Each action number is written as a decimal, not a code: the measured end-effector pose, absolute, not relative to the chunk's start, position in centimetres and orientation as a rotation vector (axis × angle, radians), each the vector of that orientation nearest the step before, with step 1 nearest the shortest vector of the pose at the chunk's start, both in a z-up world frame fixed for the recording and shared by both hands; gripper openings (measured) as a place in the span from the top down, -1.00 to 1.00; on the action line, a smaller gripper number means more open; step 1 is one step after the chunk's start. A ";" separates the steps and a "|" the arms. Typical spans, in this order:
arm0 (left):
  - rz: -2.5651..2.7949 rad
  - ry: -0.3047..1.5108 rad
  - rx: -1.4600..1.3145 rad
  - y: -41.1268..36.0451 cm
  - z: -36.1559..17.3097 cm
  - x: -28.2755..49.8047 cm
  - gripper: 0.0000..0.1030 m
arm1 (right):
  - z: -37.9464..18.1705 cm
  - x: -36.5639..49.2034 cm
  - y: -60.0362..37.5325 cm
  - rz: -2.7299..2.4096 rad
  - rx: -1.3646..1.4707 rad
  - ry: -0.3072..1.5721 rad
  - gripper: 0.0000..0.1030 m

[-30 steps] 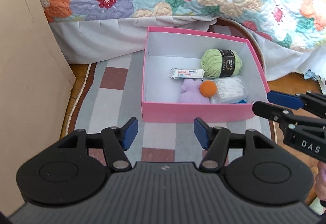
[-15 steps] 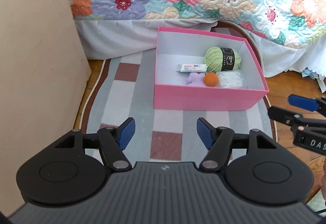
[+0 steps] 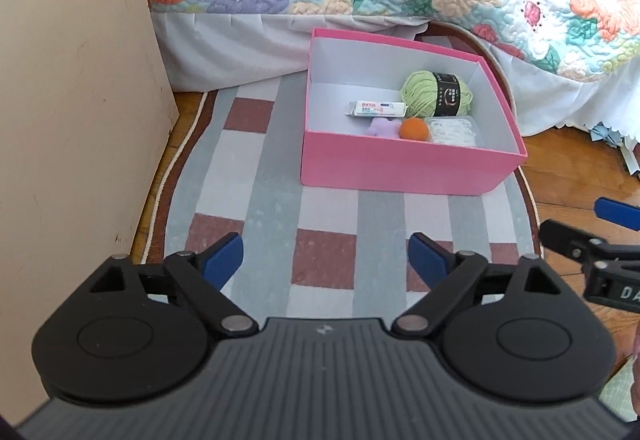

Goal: Organize objects

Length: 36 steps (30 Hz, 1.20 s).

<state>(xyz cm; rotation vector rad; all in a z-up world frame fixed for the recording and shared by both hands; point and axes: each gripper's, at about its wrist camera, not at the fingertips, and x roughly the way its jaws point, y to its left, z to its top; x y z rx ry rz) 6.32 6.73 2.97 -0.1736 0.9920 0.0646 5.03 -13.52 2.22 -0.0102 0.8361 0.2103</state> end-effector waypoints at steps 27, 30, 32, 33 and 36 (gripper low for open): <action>0.094 1.061 -0.130 6.0 2.1 6.3 -1.00 | 1.8 4.7 -14.5 0.155 0.003 0.925 -0.86; 0.091 1.066 -0.127 5.9 1.9 6.3 -1.00 | 1.8 4.6 -14.6 0.161 0.002 0.925 -0.86; 0.090 1.068 -0.127 5.8 1.8 6.4 -1.00 | 1.8 4.7 -14.6 0.168 0.002 0.925 -0.86; 0.091 1.070 -0.129 5.8 1.8 6.4 -1.00 | 1.8 4.7 -14.5 0.169 0.000 0.925 -0.86; 0.091 1.074 -0.136 5.6 1.7 6.4 -1.00 | 1.8 4.8 -14.5 0.161 0.011 0.921 -0.86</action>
